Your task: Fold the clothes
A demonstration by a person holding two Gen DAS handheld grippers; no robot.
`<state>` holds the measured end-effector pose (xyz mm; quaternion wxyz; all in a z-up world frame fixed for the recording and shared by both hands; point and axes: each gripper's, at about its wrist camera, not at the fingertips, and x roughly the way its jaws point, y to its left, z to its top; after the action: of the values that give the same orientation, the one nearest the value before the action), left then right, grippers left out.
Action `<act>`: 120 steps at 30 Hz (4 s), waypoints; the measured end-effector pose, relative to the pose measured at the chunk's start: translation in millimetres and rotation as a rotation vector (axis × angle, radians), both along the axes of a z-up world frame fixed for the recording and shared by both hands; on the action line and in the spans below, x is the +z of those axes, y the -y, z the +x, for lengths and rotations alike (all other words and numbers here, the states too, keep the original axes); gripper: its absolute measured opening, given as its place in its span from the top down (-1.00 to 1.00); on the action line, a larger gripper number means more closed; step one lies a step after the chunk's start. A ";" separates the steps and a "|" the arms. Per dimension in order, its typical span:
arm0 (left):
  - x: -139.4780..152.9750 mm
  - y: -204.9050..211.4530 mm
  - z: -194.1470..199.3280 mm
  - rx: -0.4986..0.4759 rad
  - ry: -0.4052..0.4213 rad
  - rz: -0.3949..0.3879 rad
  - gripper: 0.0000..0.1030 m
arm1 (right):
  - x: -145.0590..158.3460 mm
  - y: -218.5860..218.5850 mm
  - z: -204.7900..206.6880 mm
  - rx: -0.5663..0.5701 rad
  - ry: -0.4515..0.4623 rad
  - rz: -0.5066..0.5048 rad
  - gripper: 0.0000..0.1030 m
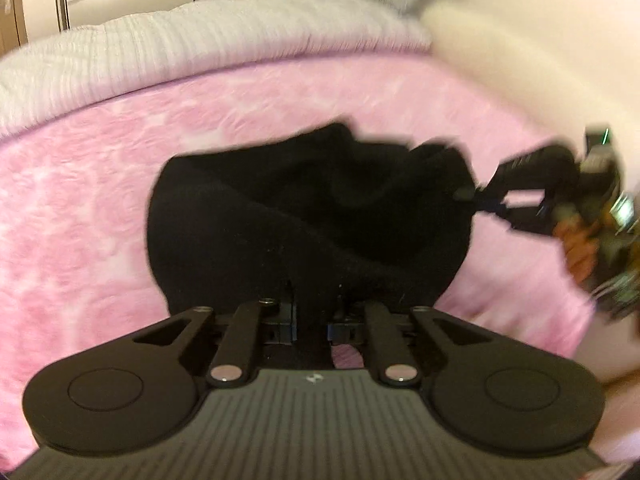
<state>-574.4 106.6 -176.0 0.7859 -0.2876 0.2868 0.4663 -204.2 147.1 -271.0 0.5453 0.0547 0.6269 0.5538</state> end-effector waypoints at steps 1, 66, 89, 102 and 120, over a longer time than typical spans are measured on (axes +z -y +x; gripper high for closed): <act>8.8 0.0 4.6 0.002 0.053 -0.005 0.84 | 11.0 -2.5 10.0 0.000 0.017 0.023 0.80; 49.1 -70.1 -349.7 1.136 0.020 -0.115 0.79 | -5.2 19.9 2.5 0.065 0.109 -0.232 -0.24; -156.0 72.4 -265.1 1.181 0.984 -0.473 0.26 | -33.0 -70.9 -184.1 0.389 0.040 -0.172 -0.24; -161.0 93.0 -271.2 1.162 0.985 -0.453 0.73 | -107.8 -112.3 -213.2 0.302 -0.227 -0.215 0.30; -101.0 186.6 -233.9 1.061 0.552 -0.487 0.57 | -37.3 11.1 -126.0 0.571 0.207 -0.474 0.51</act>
<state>-808.3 -80.0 -277.0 0.4056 -0.6697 -0.0096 0.6220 -330.2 136.0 -308.3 0.4272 -0.3058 0.6691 0.5256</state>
